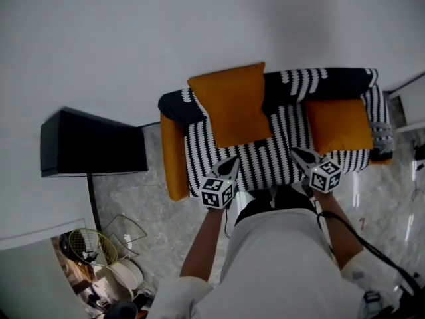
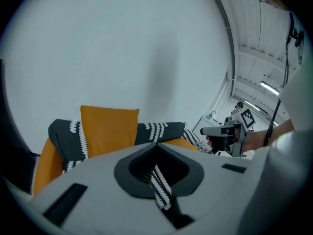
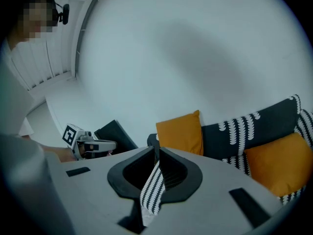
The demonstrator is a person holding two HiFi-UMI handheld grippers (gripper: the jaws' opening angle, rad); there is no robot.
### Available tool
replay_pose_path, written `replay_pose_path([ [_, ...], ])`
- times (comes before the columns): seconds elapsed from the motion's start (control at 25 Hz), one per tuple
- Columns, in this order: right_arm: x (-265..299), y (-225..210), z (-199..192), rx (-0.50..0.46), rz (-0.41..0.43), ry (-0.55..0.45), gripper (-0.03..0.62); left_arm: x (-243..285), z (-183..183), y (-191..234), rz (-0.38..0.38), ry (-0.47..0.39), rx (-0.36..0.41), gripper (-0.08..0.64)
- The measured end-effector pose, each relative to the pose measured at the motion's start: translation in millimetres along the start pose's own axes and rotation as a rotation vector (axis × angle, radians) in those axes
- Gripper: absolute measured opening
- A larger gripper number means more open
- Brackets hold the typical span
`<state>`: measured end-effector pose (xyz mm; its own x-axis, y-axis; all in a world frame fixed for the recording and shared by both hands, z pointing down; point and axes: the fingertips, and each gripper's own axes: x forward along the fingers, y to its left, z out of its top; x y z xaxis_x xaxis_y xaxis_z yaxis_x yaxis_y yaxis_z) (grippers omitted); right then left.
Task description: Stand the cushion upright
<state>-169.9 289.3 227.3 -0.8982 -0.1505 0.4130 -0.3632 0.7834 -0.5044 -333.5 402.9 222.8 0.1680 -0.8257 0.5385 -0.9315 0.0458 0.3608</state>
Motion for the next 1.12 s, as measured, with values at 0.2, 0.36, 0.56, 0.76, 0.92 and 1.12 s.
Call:
replay_pose_path([
  [0.2,-24,-13,-7,0.028,-0.024,-0.014,0.051,15,2,-19,-0.038,0.022,0.016,0.0],
  [0.36,-46,-30,-8,0.045,-0.044,-0.025,0.051,30,2,-41,-0.07,0.038,0.03,0.0],
  [0.56,-74,-56,-7,0.057,-0.05,-0.031,0.049,56,4,-74,-0.095,0.052,0.048,0.0],
  [0.76,-107,-90,-6,0.064,-0.049,-0.022,0.049,86,10,-117,-0.108,0.047,0.049,0.0],
  [0.92,-133,-123,3,0.108,-0.029,-0.055,0.048,109,24,-152,-0.173,-0.017,-0.037,0.0],
  [1.12,-160,-170,0,0.128,-0.03,-0.037,0.046,145,24,-189,-0.169,-0.007,-0.015,0.0],
])
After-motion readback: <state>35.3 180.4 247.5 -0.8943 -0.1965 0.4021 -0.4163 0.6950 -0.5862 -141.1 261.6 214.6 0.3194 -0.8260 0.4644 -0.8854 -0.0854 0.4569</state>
